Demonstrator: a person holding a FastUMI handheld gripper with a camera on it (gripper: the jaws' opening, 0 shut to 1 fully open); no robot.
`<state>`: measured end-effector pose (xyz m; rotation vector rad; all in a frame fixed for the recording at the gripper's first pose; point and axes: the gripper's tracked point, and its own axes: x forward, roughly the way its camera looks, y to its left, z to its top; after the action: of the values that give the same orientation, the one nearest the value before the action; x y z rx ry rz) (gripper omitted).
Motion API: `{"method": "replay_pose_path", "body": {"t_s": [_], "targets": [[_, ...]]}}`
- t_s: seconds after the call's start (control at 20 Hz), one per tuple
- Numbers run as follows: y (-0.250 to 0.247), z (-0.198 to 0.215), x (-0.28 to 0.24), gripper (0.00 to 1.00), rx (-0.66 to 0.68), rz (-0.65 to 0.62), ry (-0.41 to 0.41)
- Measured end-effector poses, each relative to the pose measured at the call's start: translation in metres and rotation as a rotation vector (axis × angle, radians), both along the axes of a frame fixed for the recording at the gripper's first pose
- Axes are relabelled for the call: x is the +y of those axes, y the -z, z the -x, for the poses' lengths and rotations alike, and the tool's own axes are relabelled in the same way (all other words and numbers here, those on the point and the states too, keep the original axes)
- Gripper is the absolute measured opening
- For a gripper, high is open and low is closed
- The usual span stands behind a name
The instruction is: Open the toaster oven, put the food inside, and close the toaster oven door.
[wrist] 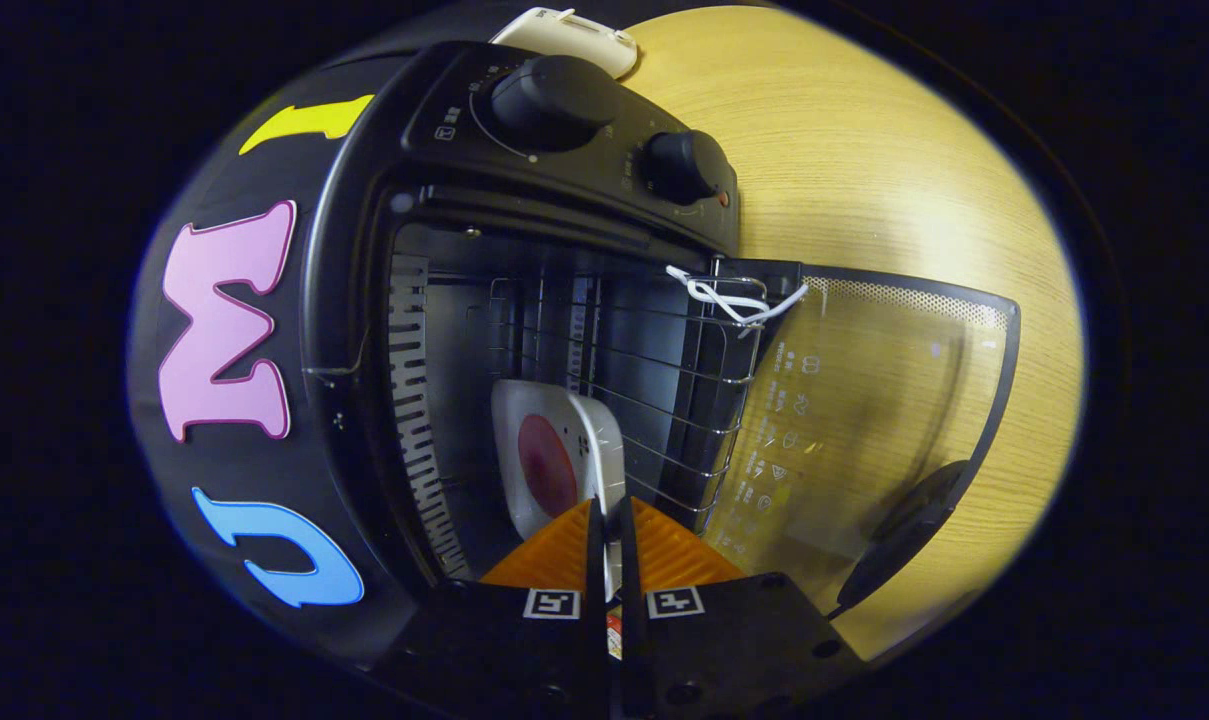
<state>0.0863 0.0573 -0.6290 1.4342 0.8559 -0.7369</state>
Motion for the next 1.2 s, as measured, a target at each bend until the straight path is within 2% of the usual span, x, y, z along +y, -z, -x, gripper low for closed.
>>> {"method": "replay_pose_path", "body": {"t_s": [0.05, 0.15, 0.25, 0.3, 0.35, 0.4, 0.55, 0.85, 1.0, 1.2], "targets": [[0.001, -0.001, -0.008, 0.10, -0.002, 0.004, -0.001], [-0.011, 0.002, -0.005, 0.22, -0.015, -0.001, 0.002], [-0.018, 0.008, -0.010, 0.68, -0.023, 0.028, -0.028], [-0.024, 0.016, -0.012, 0.73, -0.019, 0.044, -0.050], [-0.030, 0.023, -0.015, 0.75, -0.017, 0.057, -0.071], [-0.037, 0.031, -0.018, 0.96, -0.019, 0.072, -0.093], [-0.063, 0.057, -0.036, 0.98, -0.033, 0.206, -0.230], [-0.103, 0.104, -0.041, 0.98, -0.095, 0.494, -0.640], [-0.094, 0.131, -0.035, 0.99, -0.072, 0.644, -0.846], [-0.062, 0.163, -0.028, 0.99, 0.006, 0.758, -1.036]]}}
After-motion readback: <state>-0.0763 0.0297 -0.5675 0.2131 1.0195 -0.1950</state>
